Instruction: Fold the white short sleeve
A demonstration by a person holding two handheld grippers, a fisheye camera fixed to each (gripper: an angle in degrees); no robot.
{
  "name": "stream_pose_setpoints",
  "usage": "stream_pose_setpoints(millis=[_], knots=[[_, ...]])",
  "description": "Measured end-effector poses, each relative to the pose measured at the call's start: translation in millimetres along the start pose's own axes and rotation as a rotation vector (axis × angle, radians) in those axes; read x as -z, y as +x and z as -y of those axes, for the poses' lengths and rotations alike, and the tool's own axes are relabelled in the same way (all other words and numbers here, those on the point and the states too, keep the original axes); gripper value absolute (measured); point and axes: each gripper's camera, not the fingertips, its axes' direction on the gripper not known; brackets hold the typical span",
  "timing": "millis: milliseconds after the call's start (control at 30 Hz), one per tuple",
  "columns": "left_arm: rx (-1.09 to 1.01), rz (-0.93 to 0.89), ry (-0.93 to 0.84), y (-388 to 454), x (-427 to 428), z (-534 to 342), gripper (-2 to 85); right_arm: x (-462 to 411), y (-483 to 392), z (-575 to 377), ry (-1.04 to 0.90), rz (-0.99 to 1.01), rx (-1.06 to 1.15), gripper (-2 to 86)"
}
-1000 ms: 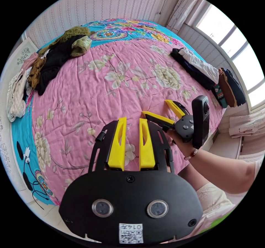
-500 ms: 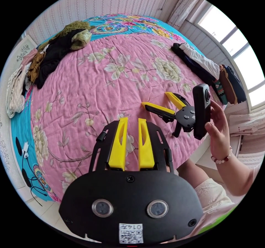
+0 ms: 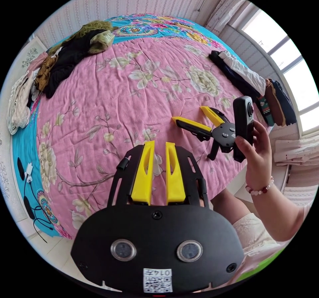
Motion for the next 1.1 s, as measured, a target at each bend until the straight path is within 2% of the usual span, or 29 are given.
stream_pose_setpoints(millis=[1100], knots=[[0.103, -0.022, -0.035, -73, -25, -17, 6.2, -75, -14, 3, 0.001, 0.007, -0.018, 24.0]])
